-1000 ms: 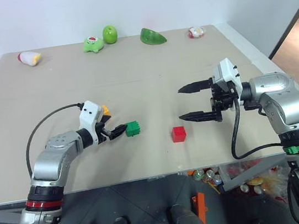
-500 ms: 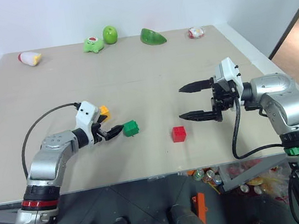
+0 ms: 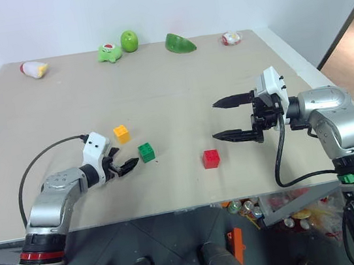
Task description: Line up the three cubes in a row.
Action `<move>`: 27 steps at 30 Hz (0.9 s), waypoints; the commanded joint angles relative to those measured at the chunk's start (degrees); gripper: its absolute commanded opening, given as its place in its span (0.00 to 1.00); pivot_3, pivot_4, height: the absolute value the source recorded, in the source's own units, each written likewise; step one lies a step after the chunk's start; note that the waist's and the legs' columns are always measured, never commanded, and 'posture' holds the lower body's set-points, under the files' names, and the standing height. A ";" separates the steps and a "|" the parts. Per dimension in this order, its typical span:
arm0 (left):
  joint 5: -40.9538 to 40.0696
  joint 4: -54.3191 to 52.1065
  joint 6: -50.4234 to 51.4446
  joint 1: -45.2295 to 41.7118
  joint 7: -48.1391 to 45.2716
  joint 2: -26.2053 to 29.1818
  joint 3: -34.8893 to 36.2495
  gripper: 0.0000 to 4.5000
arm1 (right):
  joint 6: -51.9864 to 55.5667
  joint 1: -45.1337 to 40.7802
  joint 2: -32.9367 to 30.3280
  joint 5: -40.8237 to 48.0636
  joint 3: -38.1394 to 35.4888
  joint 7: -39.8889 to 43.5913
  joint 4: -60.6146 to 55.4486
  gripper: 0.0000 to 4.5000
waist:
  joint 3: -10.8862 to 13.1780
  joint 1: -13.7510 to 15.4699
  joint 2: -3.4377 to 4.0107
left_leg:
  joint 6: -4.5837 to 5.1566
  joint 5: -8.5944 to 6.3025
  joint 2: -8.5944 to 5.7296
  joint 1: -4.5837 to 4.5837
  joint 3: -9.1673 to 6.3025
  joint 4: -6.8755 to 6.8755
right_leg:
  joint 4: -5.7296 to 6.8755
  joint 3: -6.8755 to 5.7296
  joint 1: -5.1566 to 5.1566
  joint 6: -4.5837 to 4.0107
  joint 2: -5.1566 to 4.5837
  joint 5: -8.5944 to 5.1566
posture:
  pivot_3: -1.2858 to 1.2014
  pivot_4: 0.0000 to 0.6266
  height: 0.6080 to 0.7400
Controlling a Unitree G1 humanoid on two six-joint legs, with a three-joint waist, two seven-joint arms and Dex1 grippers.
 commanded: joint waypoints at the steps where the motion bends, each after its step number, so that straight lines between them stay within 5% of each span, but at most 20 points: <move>1: -0.72 -1.97 1.31 1.33 -0.08 1.67 1.99 0.94 | -0.64 -1.46 -0.85 0.88 -2.01 0.44 -0.63 0.99 | 0.00 0.00 0.00 | 0.00 0.00 0.00 0.00 0.00 0.00 | 0.00 0.00 0.00 0.00 0.00 0.00 | 0.52 0.24 0.95; 14: -8.59 -15.88 -3.58 9.43 -15.34 11.61 5.23 0.94 | -0.80 -3.25 -1.15 0.85 -2.27 1.83 1.74 0.99 | 0.01 0.23 -0.01 | -0.01 0.00 0.01 -0.05 0.04 -0.05 | -0.03 -0.02 -0.05 -0.09 -0.07 -0.06 | 0.52 0.24 0.95; 27: -1.53 1.21 -14.02 -1.02 -17.12 7.05 -1.43 0.94 | 1.29 -2.38 -2.27 2.53 -3.33 1.80 -1.62 0.99 | 0.01 0.13 0.00 | 0.00 0.00 0.00 -0.04 0.06 -0.05 | -0.08 -0.01 -0.05 -0.08 -0.04 -0.05 | 0.52 0.24 0.95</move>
